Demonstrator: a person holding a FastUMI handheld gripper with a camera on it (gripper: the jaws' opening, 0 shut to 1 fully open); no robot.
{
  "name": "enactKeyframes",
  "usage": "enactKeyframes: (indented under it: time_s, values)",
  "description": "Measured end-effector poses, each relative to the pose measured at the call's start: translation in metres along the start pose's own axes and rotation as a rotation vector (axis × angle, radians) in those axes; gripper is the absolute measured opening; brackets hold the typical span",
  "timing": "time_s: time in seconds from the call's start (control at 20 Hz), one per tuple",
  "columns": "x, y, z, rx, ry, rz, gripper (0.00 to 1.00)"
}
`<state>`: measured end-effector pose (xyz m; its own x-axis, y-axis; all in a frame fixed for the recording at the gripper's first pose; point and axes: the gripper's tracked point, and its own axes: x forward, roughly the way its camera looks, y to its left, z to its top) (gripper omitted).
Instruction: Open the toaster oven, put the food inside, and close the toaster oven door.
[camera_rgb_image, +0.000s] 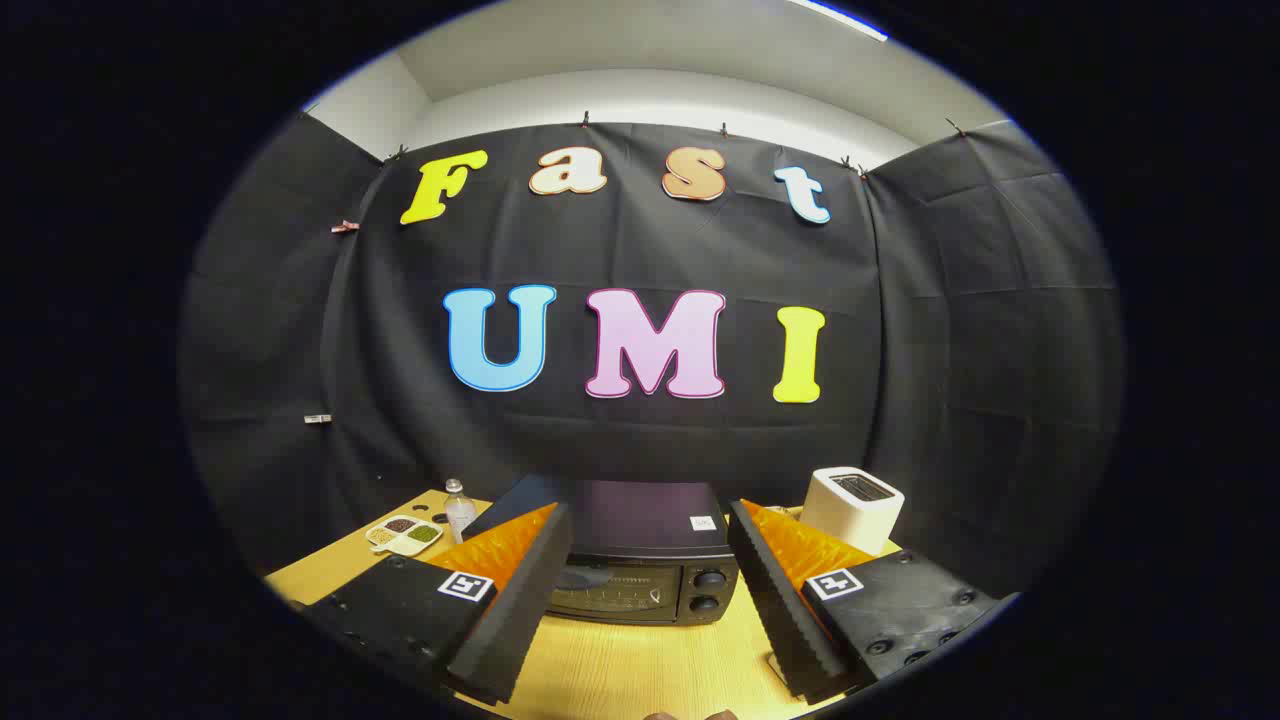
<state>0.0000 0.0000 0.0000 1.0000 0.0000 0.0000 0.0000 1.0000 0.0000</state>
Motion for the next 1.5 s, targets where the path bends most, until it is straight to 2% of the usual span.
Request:
enactKeyframes:
  time_s: [0.95, 1.5]
  values:
    - [0.0, 0.009, -0.007, -0.005, 0.012, 0.008, 0.97]
    - [0.01, 0.032, -0.033, -0.009, 0.066, 0.04, 0.97]
